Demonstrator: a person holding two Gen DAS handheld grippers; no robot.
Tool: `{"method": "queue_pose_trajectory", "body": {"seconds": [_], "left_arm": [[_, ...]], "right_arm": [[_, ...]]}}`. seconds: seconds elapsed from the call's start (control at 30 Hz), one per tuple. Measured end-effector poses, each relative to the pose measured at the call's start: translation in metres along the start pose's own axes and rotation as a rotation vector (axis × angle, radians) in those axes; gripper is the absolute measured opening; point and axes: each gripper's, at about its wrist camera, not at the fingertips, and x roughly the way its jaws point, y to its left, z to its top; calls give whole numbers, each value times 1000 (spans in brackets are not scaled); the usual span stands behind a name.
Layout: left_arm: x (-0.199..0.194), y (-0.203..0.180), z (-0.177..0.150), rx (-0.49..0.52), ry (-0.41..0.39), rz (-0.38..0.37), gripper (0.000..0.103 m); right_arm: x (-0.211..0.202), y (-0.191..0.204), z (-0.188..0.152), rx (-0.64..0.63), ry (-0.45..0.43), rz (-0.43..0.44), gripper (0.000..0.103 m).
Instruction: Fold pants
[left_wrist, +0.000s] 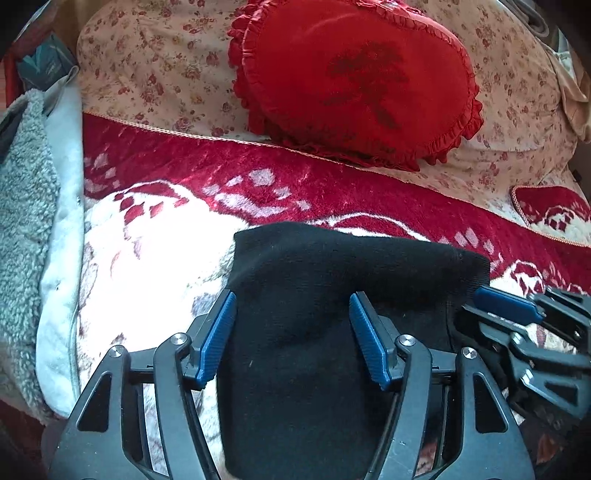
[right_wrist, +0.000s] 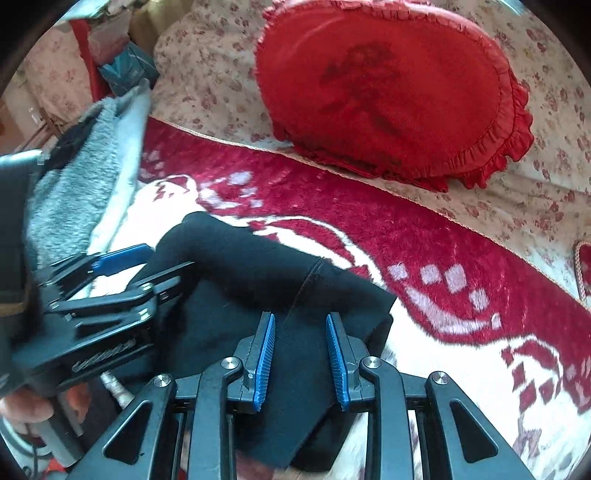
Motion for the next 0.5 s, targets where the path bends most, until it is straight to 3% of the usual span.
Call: {"method": "queue_pose_trajectory", "body": {"seconds": [0.13,0.37,0.5], "left_arm": [[-14,4,-9,-12,-7,-3,63],[-28,4,-31,-20,-8,-10,63],[-22,0,-44,-11,5,12,63]], "right_arm": [[-22,14,-16,-40,-24,7,26],[-24,13,-43,-19,4,14,27],[-14,12,-59,-33,20,-38,29]]}}
